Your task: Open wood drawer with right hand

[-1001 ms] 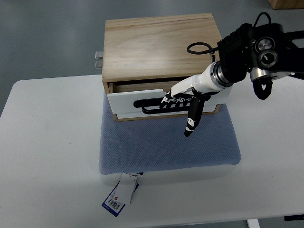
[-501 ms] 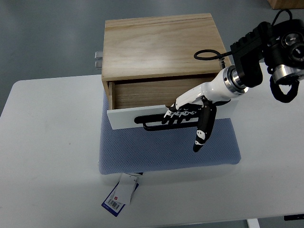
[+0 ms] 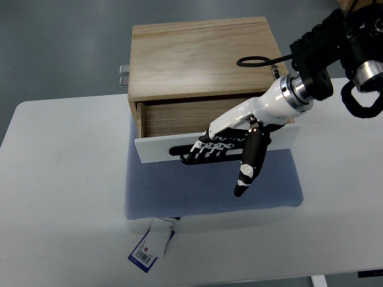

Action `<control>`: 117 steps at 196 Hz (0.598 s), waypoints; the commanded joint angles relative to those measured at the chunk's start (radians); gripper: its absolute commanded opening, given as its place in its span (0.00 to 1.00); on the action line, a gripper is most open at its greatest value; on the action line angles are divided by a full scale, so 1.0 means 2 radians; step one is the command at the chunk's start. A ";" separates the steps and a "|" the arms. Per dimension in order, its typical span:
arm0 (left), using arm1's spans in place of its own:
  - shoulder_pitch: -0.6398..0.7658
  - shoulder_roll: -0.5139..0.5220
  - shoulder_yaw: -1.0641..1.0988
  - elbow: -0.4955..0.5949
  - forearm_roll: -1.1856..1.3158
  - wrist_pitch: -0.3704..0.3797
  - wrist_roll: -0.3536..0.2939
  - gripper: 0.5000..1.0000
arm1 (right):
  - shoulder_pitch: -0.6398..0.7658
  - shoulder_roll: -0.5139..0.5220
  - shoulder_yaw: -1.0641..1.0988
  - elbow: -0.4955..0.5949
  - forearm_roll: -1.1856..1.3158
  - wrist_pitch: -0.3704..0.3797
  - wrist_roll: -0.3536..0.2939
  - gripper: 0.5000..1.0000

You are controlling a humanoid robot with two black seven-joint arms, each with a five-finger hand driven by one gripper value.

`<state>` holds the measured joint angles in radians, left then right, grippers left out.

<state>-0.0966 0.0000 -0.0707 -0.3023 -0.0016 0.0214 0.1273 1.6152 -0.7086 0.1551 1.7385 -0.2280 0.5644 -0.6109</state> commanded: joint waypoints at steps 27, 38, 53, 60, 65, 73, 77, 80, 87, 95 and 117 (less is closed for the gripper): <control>0.000 0.000 0.000 -0.001 0.001 -0.001 0.000 1.00 | -0.005 -0.021 0.102 -0.055 0.002 -0.005 0.000 0.89; 0.000 0.000 0.001 -0.003 0.001 -0.001 0.000 1.00 | -0.041 -0.022 0.176 -0.125 0.000 -0.010 0.000 0.89; 0.000 0.000 0.001 -0.003 0.001 -0.001 0.000 1.00 | -0.079 -0.017 0.241 -0.169 0.000 -0.018 0.002 0.89; 0.000 0.000 0.001 -0.004 0.002 -0.001 0.001 1.00 | -0.105 -0.012 0.273 -0.195 -0.001 -0.021 0.015 0.89; 0.000 0.000 0.001 -0.004 0.002 -0.001 0.001 1.00 | -0.105 -0.012 0.273 -0.195 -0.001 -0.021 0.016 0.89; 0.000 0.000 0.001 -0.004 0.002 -0.001 0.001 1.00 | -0.144 -0.003 0.316 -0.233 0.000 -0.023 0.032 0.89; 0.000 0.000 0.001 -0.004 0.002 -0.001 0.001 1.00 | -0.151 -0.002 0.324 -0.240 0.000 -0.023 0.035 0.89; 0.000 0.000 0.001 -0.004 0.002 -0.001 0.001 1.00 | -0.164 0.002 0.337 -0.251 0.000 -0.023 0.043 0.89; 0.000 0.000 0.001 -0.004 0.002 -0.001 0.001 1.00 | -0.182 0.007 0.357 -0.272 0.002 -0.024 0.057 0.89; 0.000 0.000 0.001 -0.004 0.002 -0.001 0.001 1.00 | -0.208 0.018 0.383 -0.308 0.004 -0.028 0.081 0.89; 0.000 0.000 0.001 -0.004 0.002 -0.001 0.001 1.00 | -0.256 0.062 0.446 -0.408 0.004 -0.044 0.158 0.89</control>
<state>-0.0966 0.0000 -0.0689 -0.3099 0.0016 0.0200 0.1289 1.1876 -0.6567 0.9367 1.0898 -0.2216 0.5033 -0.4226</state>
